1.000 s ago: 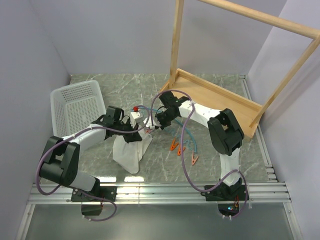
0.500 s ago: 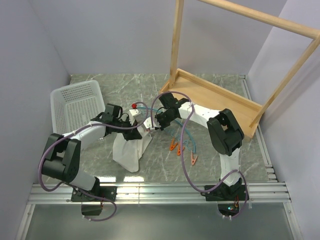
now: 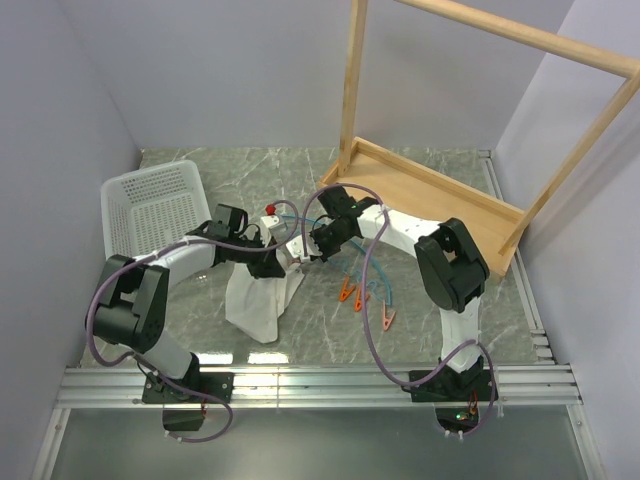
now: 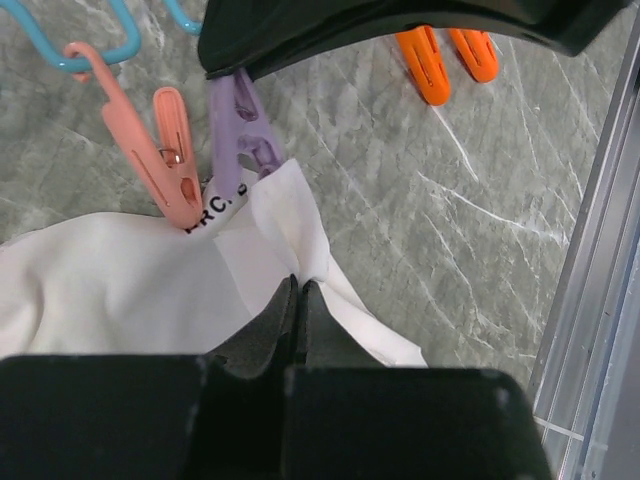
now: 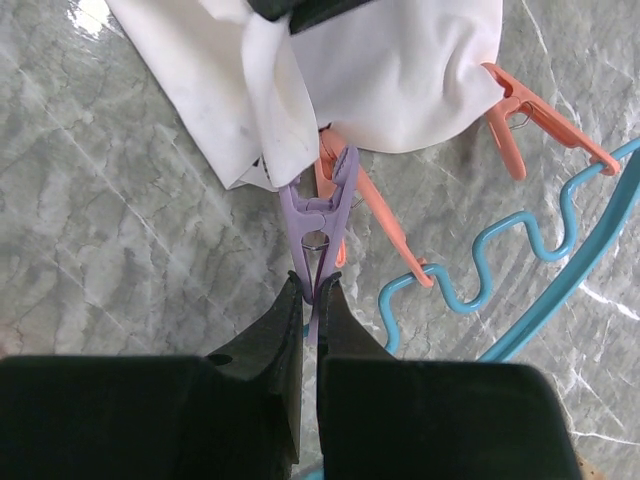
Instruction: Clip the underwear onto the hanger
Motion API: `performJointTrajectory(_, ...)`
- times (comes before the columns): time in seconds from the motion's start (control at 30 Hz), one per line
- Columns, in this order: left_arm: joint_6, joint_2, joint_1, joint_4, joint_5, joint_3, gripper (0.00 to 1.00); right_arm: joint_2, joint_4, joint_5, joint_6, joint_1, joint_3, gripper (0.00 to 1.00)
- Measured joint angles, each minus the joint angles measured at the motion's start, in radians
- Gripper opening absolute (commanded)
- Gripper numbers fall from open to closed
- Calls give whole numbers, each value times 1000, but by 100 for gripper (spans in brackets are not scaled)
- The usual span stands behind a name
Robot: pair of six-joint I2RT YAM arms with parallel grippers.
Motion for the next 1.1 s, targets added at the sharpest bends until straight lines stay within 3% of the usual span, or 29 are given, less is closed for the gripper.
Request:
performJointTrajectory(0.9, -25, 59, 8, 5, 14, 54, 0, -14, 0, -18, -27, 10, -10, 0)
performJointTrajectory(0.97, -25, 59, 8, 5, 14, 54, 0, -14, -2, -18, -30, 10, -10, 3)
performJointTrajectory(1.0, -27, 60, 8, 6, 14, 54, 1, -14, -3, -18, -31, 11, -10, 12)
performJointTrajectory(1.1, -32, 63, 8, 7, 14, 55, 0, -14, -5, -18, -35, 11, -10, 24)
